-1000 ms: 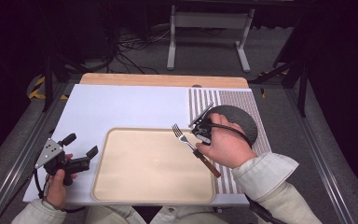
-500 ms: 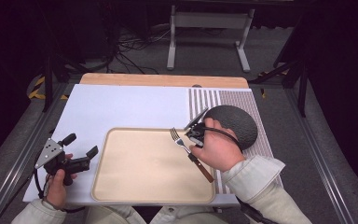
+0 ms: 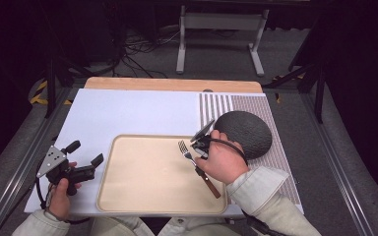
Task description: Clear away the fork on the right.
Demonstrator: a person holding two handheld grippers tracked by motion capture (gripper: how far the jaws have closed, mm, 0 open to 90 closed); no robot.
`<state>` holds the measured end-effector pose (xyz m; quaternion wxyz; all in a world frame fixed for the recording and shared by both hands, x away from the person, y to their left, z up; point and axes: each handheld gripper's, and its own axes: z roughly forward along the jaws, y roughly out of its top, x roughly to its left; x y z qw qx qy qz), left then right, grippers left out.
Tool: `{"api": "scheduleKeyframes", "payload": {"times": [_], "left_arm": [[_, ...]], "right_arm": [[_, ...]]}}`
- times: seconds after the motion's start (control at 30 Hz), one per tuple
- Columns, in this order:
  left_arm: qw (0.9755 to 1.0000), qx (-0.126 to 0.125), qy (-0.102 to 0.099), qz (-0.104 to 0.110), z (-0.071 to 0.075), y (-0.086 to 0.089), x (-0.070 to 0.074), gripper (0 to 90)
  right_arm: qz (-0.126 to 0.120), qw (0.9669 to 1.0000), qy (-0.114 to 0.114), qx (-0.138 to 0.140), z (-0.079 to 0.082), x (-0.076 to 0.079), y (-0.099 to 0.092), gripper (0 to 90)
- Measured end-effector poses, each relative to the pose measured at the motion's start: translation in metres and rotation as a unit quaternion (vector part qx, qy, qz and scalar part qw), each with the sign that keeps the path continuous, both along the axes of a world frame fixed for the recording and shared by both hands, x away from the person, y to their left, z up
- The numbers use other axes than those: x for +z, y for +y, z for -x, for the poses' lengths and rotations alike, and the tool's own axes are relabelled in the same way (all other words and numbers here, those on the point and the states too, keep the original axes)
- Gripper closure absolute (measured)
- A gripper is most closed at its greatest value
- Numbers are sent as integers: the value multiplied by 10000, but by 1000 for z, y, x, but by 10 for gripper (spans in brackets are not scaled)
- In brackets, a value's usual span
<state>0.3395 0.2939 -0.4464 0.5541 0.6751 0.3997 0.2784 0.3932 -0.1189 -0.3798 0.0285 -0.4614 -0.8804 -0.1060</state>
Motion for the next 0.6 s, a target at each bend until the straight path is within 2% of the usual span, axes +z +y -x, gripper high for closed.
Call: {"api": "scheduleKeyframes", "payload": {"times": [0.6], "left_arm": [[10000, -5, -5, 3, 0, 0, 0, 17]], "right_arm": [[184, 9990, 338, -205, -1, -21, 4, 775]]}}
